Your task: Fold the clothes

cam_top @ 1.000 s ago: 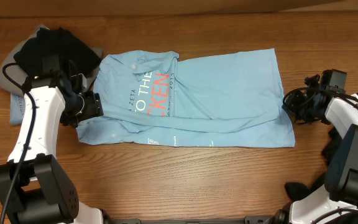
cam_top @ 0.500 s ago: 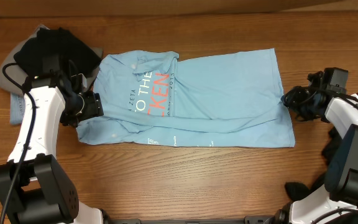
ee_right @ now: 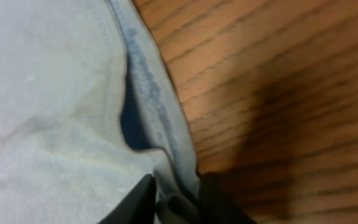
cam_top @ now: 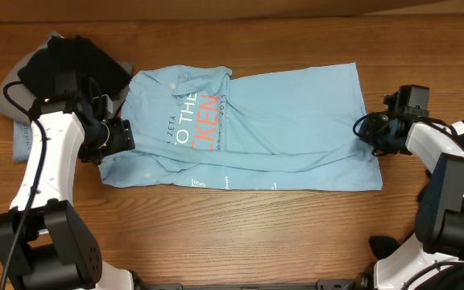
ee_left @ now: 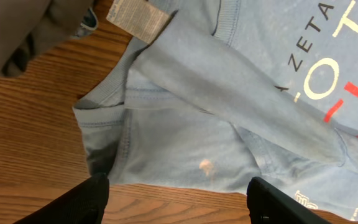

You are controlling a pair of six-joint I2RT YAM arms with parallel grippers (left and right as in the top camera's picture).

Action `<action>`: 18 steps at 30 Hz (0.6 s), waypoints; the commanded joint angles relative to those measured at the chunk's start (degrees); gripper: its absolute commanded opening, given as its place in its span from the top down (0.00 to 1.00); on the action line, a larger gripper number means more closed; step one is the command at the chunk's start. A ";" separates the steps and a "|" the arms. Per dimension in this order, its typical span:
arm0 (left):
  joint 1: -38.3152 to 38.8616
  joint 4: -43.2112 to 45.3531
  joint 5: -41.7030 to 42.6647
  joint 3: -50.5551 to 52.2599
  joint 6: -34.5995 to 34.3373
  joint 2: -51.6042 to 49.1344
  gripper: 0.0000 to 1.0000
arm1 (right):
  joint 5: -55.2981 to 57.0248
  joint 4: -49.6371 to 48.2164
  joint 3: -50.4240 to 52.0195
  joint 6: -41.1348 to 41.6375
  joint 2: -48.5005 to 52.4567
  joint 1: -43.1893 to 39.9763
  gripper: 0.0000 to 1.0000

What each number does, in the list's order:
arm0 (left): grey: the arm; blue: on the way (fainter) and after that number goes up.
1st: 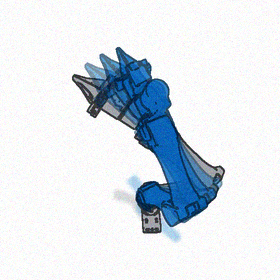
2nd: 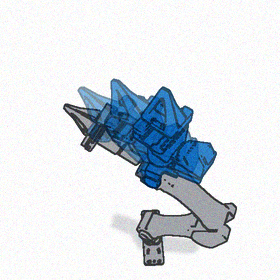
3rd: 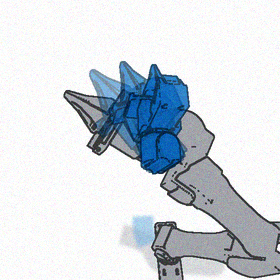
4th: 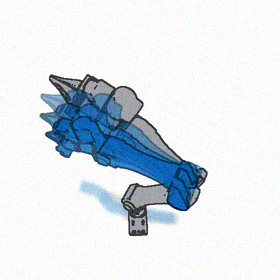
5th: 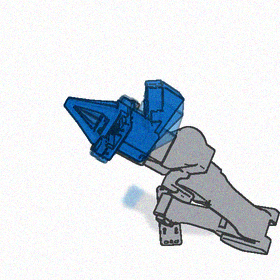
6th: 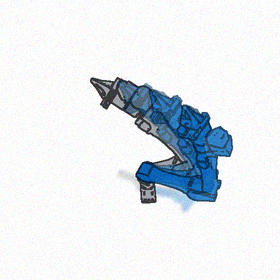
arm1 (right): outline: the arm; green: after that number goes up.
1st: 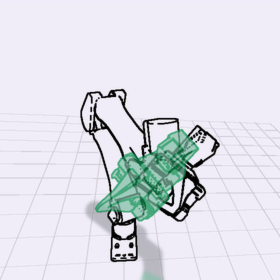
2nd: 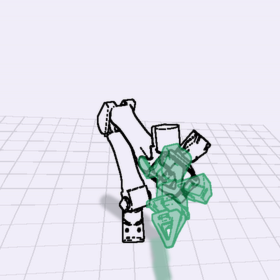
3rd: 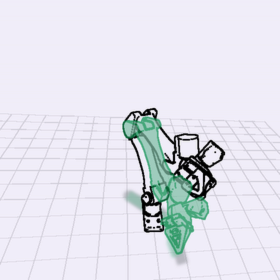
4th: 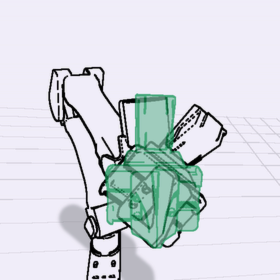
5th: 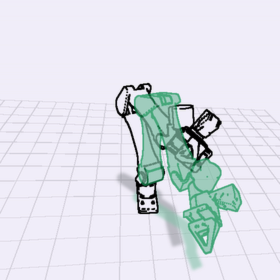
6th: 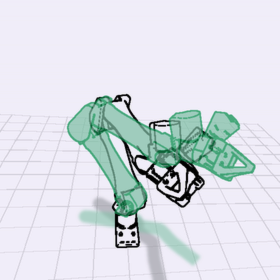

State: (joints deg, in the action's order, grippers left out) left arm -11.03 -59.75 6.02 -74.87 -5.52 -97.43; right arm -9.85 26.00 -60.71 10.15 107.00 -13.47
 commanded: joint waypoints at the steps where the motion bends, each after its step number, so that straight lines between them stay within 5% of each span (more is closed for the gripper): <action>1: -0.28 0.22 1.49 -1.46 1.31 0.04 0.26 | 1.49 0.81 -0.96 -0.11 0.92 -0.11 0.80; 7: -0.28 0.20 1.51 -1.46 1.31 0.04 0.26 | 1.46 6.03 -5.40 0.07 0.68 -0.90 0.91; 18: -0.28 0.22 1.49 -1.46 1.33 0.04 0.25 | 5.33 12.57 -8.85 2.25 0.59 -0.90 0.90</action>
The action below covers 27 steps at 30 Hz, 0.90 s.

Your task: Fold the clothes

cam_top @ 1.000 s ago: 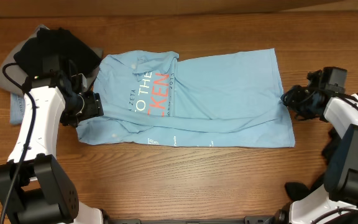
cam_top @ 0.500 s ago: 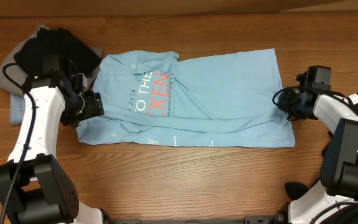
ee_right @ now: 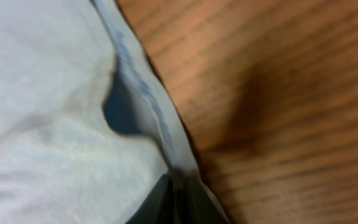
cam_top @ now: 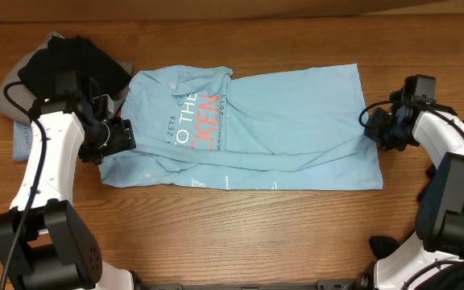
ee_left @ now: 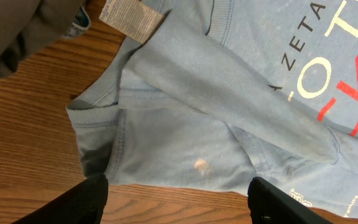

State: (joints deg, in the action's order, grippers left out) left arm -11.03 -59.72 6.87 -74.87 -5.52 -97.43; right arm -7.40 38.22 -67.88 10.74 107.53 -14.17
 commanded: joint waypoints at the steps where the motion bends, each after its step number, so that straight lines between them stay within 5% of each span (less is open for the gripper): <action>1: -0.28 0.20 0.63 -1.46 1.33 0.04 0.25 | 2.84 0.66 -1.79 1.73 -0.04 -0.22 0.93; 7: -0.28 0.31 0.63 -1.46 1.33 0.04 0.25 | 2.60 2.16 -2.38 1.68 -0.07 -0.20 0.89; 11: -0.28 0.35 0.63 -1.46 1.33 0.04 0.25 | 2.36 3.06 -2.38 1.75 -0.07 -0.20 0.95; 19: -0.24 0.42 0.72 -1.46 1.97 0.04 0.24 | -0.83 4.24 -2.38 13.64 -0.07 -1.77 0.96; 27: 1.77 -3.10 8.11 -0.59 9.44 0.04 0.23 | -4.02 4.09 -2.38 15.19 -0.07 -2.19 0.96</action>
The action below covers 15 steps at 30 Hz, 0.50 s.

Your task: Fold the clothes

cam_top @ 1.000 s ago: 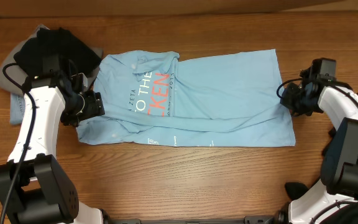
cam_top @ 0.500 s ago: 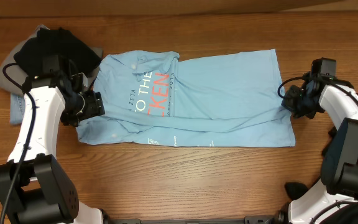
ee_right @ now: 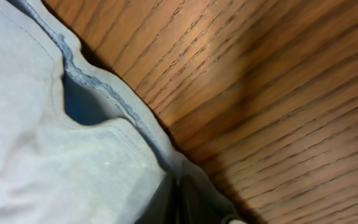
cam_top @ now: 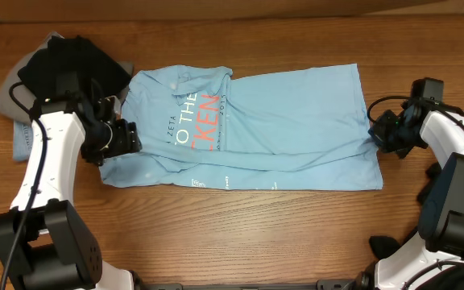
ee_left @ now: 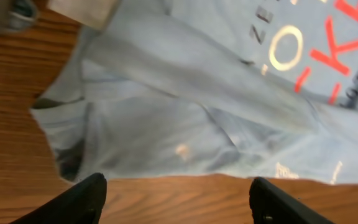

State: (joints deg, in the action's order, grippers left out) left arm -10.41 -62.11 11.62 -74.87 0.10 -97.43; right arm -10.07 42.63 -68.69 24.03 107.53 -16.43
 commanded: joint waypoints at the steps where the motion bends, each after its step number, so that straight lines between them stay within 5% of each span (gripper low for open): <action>1: 1.70 -1.01 3.45 0.04 4.33 0.04 0.23 | -1.38 -0.33 -1.57 1.77 -0.07 0.07 0.96; 12: 8.79 9.07 8.96 13.16 3.89 0.02 0.21 | -1.38 -0.59 -1.57 1.49 -0.07 0.07 0.96; 15: 9.38 14.40 8.79 16.02 2.32 0.02 0.29 | -1.38 -0.70 -1.57 1.46 -0.07 0.07 0.96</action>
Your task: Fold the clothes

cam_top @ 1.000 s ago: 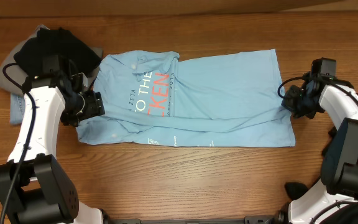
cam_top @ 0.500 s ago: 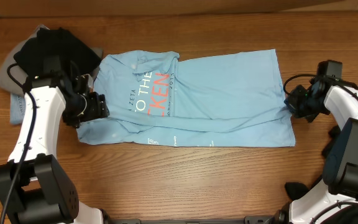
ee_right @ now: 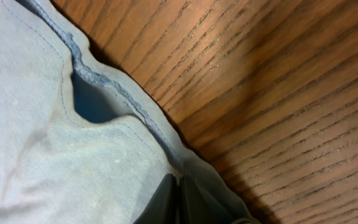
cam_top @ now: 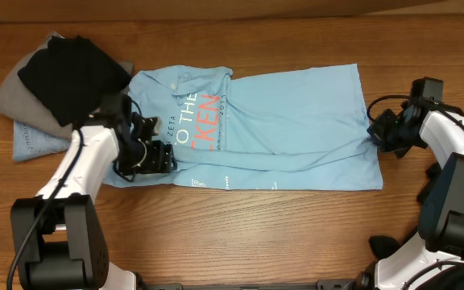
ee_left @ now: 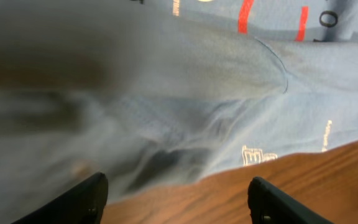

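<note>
A light blue T-shirt (cam_top: pixel 280 113) with white and red lettering lies flat across the wooden table, its lower part folded over. My left gripper (cam_top: pixel 161 156) is open low over the shirt's lower left part, near its front edge. In the left wrist view its fingers (ee_left: pixel 82 199) stand wide apart above blurred blue cloth (ee_left: pixel 197 93), with nothing between them. My right gripper (cam_top: pixel 376 133) is at the shirt's right edge. In the right wrist view it (ee_right: pixel 178 198) is shut on the shirt's hem (ee_right: pixel 110 87).
A pile of dark and grey clothes (cam_top: pixel 63 68) sits at the back left, with a pale blue piece (cam_top: pixel 29 143) under it. Bare wooden table (cam_top: pixel 256 234) runs along the front.
My left gripper has moved right and forward, from the shirt's left corner to over its lower left part, still open. The right gripper still holds the hem in the same place.
At first my right gripper's fingers stood apart around the shirt's right hem, and the left was open at the shirt's left corner. Then the right was shut on the hem and sat slightly further right. Now the left is further in over the shirt.
</note>
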You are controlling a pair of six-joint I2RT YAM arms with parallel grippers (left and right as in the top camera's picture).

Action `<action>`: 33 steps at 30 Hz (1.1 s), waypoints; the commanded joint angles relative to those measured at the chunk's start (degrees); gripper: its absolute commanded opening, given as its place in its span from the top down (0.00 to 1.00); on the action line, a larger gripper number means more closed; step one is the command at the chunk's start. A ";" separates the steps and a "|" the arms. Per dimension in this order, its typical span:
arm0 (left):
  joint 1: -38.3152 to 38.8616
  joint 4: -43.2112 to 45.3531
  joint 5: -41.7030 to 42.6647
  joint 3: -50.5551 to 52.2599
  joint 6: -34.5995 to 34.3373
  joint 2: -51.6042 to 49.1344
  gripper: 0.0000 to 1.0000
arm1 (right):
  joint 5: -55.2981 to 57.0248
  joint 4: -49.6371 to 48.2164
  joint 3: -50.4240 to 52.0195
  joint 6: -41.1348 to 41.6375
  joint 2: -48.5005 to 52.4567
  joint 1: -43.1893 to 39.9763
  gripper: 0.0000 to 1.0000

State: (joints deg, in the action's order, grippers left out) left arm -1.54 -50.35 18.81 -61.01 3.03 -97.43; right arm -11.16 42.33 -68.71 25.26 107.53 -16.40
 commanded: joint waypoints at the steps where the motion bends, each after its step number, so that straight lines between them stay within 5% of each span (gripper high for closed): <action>1: 0.48 4.42 1.60 2.84 -1.18 0.02 0.31 | -0.28 -0.44 -1.55 0.24 -0.07 0.04 0.96; 13: 0.52 14.51 1.95 7.02 -3.56 0.00 0.49 | -0.28 -0.63 -1.55 0.24 -0.07 0.04 0.96; 20: 0.50 15.76 2.01 9.29 -3.67 -0.02 0.51 | -0.26 -0.70 -1.55 0.24 -0.07 0.04 0.96; 22: 0.50 16.24 2.03 9.35 -3.67 -0.02 0.57 | -0.26 -0.87 -1.55 0.24 -0.07 0.04 0.96; 27: 0.50 19.30 2.27 9.33 -6.69 -0.02 0.92 | -0.28 -0.90 -1.55 0.24 -0.07 0.04 0.96; 33: -0.26 18.75 6.12 6.47 -8.39 0.02 0.96 | -0.26 -1.09 -1.55 0.24 -0.07 0.04 0.96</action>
State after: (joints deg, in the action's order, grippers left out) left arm -1.17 -31.14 21.08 -52.16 -3.60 -97.43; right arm -11.18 41.58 -68.71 25.26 107.53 -16.43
